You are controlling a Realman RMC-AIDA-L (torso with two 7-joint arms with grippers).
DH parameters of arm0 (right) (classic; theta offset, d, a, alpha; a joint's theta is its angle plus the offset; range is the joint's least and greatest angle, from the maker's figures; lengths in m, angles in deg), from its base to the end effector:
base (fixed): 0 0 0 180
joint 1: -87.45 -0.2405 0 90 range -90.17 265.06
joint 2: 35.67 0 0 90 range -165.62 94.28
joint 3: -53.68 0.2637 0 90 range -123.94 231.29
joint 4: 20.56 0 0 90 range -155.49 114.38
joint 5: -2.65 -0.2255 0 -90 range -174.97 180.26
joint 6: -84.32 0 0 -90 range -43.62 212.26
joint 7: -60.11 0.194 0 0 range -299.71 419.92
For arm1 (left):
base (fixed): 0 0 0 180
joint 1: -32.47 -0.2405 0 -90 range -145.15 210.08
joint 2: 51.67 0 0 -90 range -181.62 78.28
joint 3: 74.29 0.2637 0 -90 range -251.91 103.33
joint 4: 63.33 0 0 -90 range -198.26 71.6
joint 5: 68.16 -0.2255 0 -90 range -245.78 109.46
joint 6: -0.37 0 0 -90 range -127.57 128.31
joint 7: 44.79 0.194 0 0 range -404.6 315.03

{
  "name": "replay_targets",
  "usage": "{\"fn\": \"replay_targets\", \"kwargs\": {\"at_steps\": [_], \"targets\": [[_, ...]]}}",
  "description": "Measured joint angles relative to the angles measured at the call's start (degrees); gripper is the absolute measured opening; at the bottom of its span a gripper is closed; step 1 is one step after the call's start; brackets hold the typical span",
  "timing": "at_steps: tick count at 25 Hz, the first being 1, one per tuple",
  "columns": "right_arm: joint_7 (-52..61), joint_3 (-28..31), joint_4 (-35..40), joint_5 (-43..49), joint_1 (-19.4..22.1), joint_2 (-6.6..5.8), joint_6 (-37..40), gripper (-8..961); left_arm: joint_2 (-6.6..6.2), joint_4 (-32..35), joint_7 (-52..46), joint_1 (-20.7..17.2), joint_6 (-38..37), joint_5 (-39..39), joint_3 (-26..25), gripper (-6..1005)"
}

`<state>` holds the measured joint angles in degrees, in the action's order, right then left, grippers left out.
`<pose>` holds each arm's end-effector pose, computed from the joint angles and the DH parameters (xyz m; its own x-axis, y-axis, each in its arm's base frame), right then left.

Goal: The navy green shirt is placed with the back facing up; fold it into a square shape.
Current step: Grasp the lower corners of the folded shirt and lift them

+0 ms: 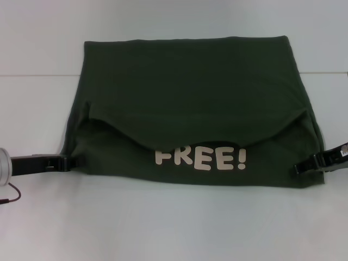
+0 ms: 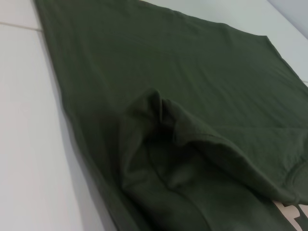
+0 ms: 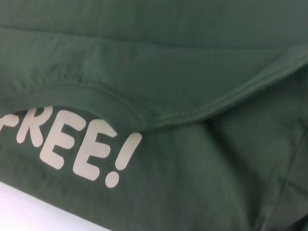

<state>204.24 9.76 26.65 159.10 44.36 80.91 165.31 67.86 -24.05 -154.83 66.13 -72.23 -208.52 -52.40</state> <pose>0.2986 0.4198 -0.0163 0.3594 -0.9276 -0.1018 -0.8694 -0.2932 -0.3977 -0.3485 0.3947 -0.0246 0.4394 0.7689 0.4644 0.8977 -0.3573 -0.2578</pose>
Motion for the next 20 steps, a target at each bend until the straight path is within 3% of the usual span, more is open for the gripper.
{"fn": "replay_targets", "kwargs": {"at_steps": [2, 8, 10, 20], "targets": [[0.1, -0.4, -0.2, 0.0, 0.0, 0.01, -0.2, 848, 0.0, 0.0, 0.0, 0.0, 0.0, 0.0, 0.0, 41], [0.3, -0.5, -0.3, 0.1, 0.1, 0.05, -0.4, 641, 0.0, 0.0, 0.0, 0.0, 0.0, 0.0, 0.0, 40], [0.3, -0.5, -0.3, 0.1, 0.1, 0.05, -0.4, 391, 0.0, 0.0, 0.0, 0.1, -0.1, 0.0, 0.0, 40], [0.2, -0.6, -0.1, 0.1, 0.1, -0.23, -0.1, 80, -0.01, 0.0, -0.7, 0.1, -0.5, 0.0, 0.1, 41]]}}
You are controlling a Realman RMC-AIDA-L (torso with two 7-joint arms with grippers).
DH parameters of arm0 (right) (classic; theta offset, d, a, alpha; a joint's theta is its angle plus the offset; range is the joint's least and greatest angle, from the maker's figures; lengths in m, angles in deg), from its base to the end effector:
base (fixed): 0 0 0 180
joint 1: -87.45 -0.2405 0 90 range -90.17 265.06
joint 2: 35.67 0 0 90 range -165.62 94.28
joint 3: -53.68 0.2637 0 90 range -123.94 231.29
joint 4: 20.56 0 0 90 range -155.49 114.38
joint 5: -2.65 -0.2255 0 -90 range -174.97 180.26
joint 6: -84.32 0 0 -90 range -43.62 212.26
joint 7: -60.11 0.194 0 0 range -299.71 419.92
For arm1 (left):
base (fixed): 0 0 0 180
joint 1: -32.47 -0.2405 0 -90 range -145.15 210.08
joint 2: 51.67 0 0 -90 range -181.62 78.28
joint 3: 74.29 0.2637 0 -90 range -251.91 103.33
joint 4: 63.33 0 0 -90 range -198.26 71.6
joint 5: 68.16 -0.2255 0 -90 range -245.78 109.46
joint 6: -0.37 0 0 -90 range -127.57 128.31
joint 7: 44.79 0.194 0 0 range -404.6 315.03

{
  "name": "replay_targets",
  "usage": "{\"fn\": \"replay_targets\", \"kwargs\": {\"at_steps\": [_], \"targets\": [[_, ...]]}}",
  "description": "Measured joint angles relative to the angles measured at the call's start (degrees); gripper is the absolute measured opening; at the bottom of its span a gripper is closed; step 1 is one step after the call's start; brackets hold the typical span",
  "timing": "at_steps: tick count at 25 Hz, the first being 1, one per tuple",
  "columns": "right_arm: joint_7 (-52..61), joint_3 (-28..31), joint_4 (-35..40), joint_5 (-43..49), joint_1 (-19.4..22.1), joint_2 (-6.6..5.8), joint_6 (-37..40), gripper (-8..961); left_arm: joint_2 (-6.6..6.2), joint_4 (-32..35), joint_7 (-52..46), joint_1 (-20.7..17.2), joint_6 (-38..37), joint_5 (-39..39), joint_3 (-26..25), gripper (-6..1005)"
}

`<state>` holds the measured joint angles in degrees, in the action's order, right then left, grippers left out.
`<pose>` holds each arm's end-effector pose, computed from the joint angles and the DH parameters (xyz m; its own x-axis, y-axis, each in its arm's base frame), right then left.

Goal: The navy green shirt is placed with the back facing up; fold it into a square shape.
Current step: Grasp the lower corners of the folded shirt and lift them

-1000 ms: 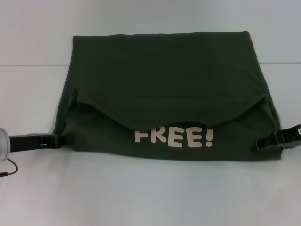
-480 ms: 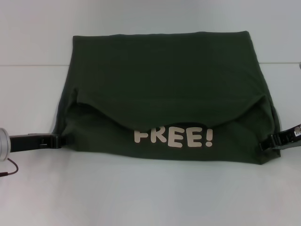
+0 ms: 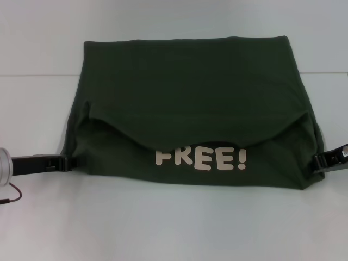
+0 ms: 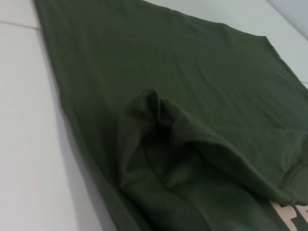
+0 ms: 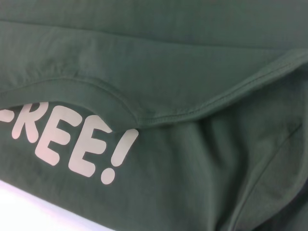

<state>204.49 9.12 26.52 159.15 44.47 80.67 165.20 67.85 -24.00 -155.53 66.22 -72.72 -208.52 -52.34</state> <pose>0.3003 0.4195 -0.0156 0.3585 -0.9286 -0.0955 -0.8661 -0.2927 -0.4051 -0.3467 0.3944 -0.0251 0.4307 0.7738 0.4644 0.9021 -0.3542 -0.2464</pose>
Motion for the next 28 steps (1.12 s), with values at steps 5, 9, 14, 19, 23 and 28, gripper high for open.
{"fn": "replay_targets", "kwargs": {"at_steps": [5, 9, 14, 19, 23, 28], "targets": [[-1.4, 0.6, 0.2, -0.4, 0.0, -1.06, 4.1, 31, -0.8, 0.6, -1.3, -0.1, -5.4, -0.6, -1.8, 40], [-4.4, 1.4, 0.4, -0.4, 0.1, -2.69, 12.3, 31, -1.82, 2.9, -4.5, -0.6, -14.4, -3.7, -2.2, 40], [-10.3, 1.1, -0.1, -0.1, 1.5, -3.94, 23.9, 31, -2.83, 5.8, -7.6, -0.5, -30.3, -13.9, -2.6, 40], [-16.2, -0.5, -0.3, 0.0, 3.8, -3.53, 31.2, 31, -3.36, 6.5, -7.6, -0.6, -42.5, -21.5, -3.3, 40], [-17.3, -4.3, -0.5, 0.1, 5.2, -2.67, 31.8, 31, -3.08, 6.7, -8.1, -1.6, -44.6, -23.2, 1.3, 40], [-18.3, -6.9, -2.5, 0.1, 5.5, -1.29, 31.5, 30, -2.37, 6.4, -7.9, -1.9, -44.9, -23.2, 4.2, 40]]}}
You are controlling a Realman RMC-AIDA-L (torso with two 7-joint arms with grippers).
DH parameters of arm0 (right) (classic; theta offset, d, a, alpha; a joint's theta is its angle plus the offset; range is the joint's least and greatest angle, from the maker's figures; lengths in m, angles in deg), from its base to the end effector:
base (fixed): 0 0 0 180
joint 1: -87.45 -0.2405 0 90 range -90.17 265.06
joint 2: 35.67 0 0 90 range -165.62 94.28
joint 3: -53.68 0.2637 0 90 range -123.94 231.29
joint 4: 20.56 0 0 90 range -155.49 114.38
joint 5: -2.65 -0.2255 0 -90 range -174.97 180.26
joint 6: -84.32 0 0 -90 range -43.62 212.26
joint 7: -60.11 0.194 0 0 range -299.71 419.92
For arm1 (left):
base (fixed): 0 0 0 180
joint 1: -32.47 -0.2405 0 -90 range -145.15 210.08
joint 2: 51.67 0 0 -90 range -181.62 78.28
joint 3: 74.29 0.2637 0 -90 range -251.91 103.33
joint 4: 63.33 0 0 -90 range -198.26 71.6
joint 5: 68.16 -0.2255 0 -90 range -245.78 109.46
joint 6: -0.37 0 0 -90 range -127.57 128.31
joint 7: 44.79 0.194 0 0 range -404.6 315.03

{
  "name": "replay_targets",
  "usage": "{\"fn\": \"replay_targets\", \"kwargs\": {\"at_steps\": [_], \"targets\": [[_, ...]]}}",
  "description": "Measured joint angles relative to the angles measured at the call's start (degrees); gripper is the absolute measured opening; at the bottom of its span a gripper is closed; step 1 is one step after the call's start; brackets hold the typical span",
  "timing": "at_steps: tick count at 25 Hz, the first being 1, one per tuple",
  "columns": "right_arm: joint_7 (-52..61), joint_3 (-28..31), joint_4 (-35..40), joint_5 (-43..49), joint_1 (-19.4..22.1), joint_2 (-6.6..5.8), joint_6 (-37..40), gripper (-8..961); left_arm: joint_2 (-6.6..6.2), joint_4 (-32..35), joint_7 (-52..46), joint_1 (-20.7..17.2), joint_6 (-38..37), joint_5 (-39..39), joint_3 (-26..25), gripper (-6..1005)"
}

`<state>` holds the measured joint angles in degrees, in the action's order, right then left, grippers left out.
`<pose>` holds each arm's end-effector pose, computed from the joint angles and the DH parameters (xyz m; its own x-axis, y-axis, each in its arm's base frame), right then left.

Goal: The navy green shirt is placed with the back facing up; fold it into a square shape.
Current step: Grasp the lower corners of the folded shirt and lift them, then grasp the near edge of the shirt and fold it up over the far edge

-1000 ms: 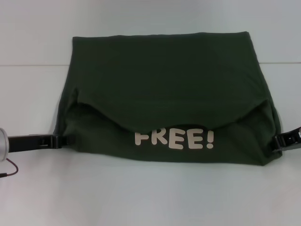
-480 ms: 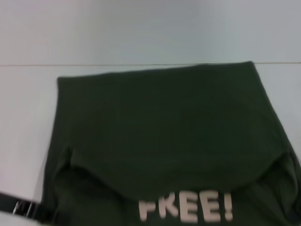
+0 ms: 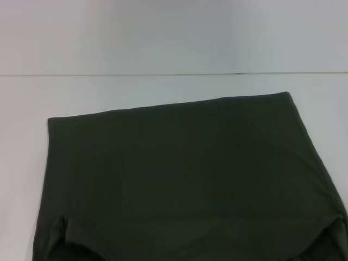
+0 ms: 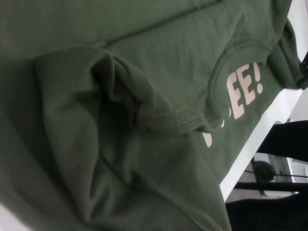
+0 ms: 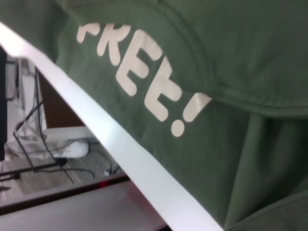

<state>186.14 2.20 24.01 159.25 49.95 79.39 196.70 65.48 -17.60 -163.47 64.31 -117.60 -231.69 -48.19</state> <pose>0.3073 0.2810 -0.0225 0.4374 -0.7745 0.4570 -0.8693 -0.4942 -0.0054 -0.3258 0.2442 -0.0101 0.3394 0.9151 -0.2177 0.9388 -0.3153 0.1383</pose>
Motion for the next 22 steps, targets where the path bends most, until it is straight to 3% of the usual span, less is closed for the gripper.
{"fn": "replay_targets", "kwargs": {"at_steps": [4, 8, 15, 17, 19, 22], "targets": [[-0.3, 2.1, -0.6, -0.2, 0.0, -0.21, -0.7, 30, -0.53, 0.0, 0.3, 0.9, 0.0, 0.5, -2.7, 40], [-0.4, 11.4, -0.7, -0.6, -0.4, -1.75, -0.7, 30, -2.0, -0.5, 0.5, 2.5, 0.0, 2.6, -8.8, 41], [2.3, 27.2, -4.6, -9.4, -0.9, -7.49, -4.2, 30, -4.8, -2.5, -1.1, 5.1, 4.2, 9.8, -23.0, 41], [3.0, 28.9, -6.5, -13.9, -0.6, -8.62, -7.3, 30, -4.88, -2.9, -1.9, 5.0, 5.9, 10.9, -23.8, 41], [3.5, 29.1, -7.7, -17.9, -0.3, -8.86, -12.0, 30, -4.87, -3.7, -3.3, 4.8, 9.9, 13.2, -24.4, 41], [3.7, 29.1, -9.3, -22.3, -0.2, -8.13, -18.9, 31, -4.53, -5.8, -4.1, 3.9, 17.2, 18.0, -25.1, 41]]}}
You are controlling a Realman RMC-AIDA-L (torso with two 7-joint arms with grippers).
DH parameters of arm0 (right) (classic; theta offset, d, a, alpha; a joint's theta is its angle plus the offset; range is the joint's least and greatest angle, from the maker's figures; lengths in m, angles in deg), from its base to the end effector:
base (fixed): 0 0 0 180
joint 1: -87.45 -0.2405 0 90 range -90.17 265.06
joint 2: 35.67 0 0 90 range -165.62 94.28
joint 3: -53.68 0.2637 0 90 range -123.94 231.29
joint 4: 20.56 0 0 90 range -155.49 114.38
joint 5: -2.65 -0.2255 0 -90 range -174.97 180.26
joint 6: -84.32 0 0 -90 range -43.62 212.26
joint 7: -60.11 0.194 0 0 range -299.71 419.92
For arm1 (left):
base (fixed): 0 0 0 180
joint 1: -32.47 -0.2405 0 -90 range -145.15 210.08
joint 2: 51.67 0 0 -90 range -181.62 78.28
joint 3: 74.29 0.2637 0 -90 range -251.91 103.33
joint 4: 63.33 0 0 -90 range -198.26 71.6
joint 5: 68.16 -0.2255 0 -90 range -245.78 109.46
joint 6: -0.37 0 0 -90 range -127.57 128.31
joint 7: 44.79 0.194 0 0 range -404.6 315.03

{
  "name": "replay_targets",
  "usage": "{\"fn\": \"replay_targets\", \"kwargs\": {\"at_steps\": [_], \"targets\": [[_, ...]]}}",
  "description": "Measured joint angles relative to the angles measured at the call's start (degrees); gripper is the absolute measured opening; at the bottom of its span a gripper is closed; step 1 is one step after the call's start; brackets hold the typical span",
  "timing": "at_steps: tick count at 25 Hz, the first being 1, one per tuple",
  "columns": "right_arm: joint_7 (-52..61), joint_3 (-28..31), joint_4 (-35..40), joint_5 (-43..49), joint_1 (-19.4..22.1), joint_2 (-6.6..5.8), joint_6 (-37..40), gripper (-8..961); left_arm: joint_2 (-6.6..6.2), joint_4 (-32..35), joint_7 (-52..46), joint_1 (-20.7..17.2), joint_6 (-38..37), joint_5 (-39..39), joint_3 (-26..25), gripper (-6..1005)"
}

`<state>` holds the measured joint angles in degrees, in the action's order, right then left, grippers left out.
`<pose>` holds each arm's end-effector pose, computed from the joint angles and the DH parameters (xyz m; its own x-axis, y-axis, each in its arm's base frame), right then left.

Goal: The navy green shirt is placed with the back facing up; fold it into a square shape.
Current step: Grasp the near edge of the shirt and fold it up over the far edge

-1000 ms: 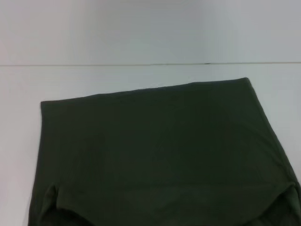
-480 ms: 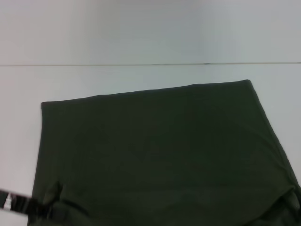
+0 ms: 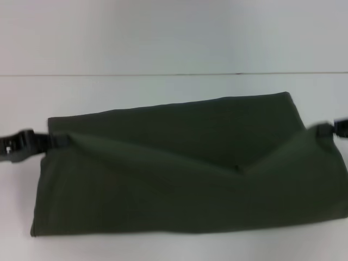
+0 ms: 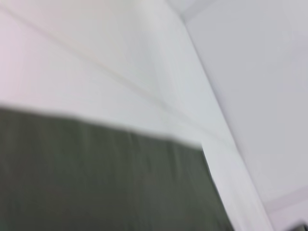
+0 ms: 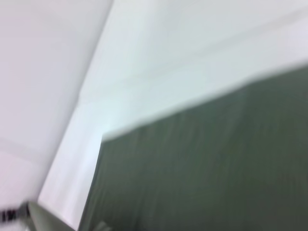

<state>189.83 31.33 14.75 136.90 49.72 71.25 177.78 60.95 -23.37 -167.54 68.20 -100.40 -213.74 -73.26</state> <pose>0.2997 0.4005 0.0516 0.2199 -0.8727 -0.4360 -0.9572 -0.2791 0.0759 -0.3188 0.3620 0.0436 0.1325 0.8438 0.5200 0.9542 -0.2506 0.1635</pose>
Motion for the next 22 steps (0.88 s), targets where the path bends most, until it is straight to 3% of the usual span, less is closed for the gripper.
{"fn": "replay_targets", "kwargs": {"at_steps": [1, 2, 10, 12, 15, 22], "targets": [[-0.3, -0.2, -0.4, -2.6, 0.0, 1.17, -4.5, 31, 0.3, -1.3, 0.0, -0.6, 4.3, 3.2, -0.5, 41], [-0.3, -0.2, -0.4, -2.6, 0.0, 1.17, -4.5, 31, 0.3, -1.3, 0.0, -0.6, 4.3, 3.2, -0.5, 41], [-5.2, -0.8, -0.7, -7.4, -1.9, 7.6, -22.6, 30, 2.06, -6.1, 3.1, -1.5, 17.8, 12.2, 0.0, 41], [-6.4, -0.8, -1.0, -8.1, -2.6, 8.58, -25.5, 30, 2.3, -7.0, 4.1, -1.3, 20.4, 13.3, 0.0, 41], [-7.5, -0.8, -1.4, -9.9, -3.2, 9.42, -28.8, 30, 2.38, -7.9, 5.3, -1.2, 23.0, 15.6, 0.0, 40], [-10.8, -1.0, -4.8, -15.0, -3.8, 9.7, -35.0, 31, 2.9, -9.4, 7.3, -0.6, 28.1, 18.6, 1.0, 40]]}}
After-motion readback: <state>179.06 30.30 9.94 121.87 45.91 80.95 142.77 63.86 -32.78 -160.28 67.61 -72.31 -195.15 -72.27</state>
